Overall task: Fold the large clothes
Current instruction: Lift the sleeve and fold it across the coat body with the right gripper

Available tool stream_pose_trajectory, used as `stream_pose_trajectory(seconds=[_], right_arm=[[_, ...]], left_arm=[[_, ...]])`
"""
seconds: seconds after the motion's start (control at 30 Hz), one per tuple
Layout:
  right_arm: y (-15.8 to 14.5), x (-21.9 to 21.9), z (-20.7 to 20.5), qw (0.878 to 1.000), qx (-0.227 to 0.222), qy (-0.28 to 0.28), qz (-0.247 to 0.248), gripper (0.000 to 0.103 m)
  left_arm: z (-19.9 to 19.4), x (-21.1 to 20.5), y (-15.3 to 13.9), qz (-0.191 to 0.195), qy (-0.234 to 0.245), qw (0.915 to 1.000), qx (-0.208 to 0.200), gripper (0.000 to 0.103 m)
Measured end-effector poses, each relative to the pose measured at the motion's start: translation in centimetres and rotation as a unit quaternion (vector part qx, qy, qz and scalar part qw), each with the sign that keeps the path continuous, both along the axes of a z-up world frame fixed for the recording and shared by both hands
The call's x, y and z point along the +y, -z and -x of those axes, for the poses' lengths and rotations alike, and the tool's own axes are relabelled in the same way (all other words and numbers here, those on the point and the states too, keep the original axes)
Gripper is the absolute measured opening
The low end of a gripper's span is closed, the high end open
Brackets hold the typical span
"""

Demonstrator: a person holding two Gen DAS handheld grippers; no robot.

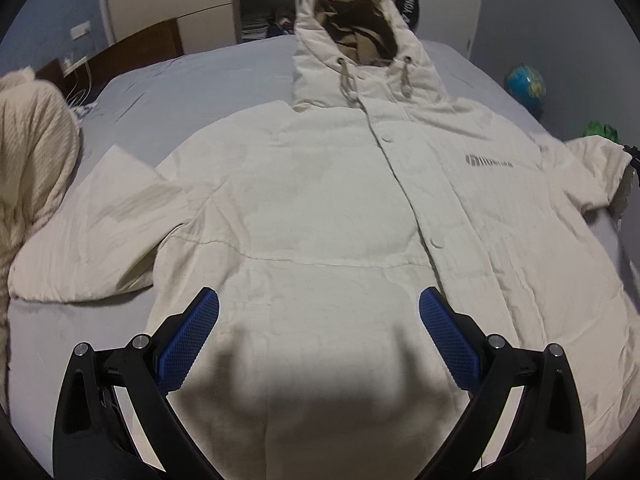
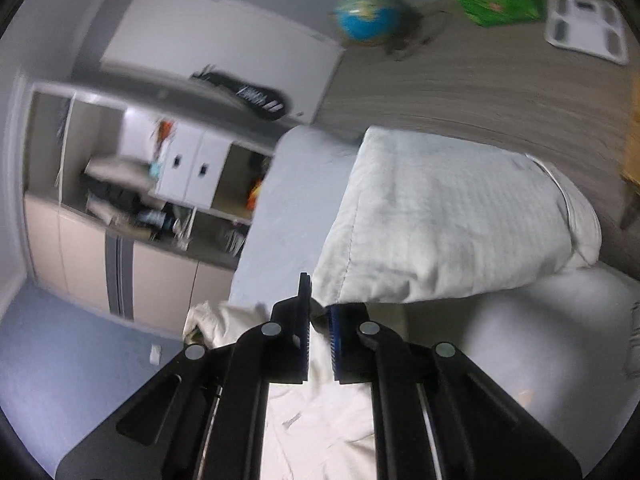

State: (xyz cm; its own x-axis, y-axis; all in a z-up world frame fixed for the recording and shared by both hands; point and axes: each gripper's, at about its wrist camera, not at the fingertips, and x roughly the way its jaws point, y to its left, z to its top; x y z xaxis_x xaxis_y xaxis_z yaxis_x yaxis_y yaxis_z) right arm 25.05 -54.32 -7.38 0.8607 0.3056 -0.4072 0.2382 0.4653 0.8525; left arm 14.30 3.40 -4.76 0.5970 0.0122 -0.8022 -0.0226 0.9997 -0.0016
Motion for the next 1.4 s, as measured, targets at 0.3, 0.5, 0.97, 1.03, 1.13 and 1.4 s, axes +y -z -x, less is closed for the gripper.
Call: stream_pose_trajectory(seconds=[0.3,0.5,0.97,1.03,1.13,1.4], right_arm=[[-5.7,11.2,-1.5,0.991,-0.049,-0.111,0.048,0.006],[-6.6,19.7,-1.7,0.974,-0.041,-0.193,0.113,0.006],[0.0,34.8,-2.4,0.898,0.055,-0.332,0.283,0.006],[1.3,35.6,-2.3,0.888,0.074,-0.344,0.296,0.008],[3.3,35.4,-1.4,0.878,0.096,-0.369,0.291,0.035],[2.6,31.6,2.6,0.891,0.065,-0.353,0.280,0.053]], left_arm=[[1.1,2.8,0.3,0.045,-0.046,0.9979,-0.008,0.097],[1.2,3.5,0.4,0.057,-0.065,0.9962,-0.012,0.097],[0.9,3.4,1.0,0.060,-0.064,0.9961,-0.002,0.097],[0.8,3.2,1.1,0.057,-0.060,0.9966,0.000,0.097],[0.7,2.8,1.4,0.051,-0.054,0.9972,0.006,0.097],[0.7,1.9,1.7,0.048,-0.037,0.9981,0.008,0.097]])
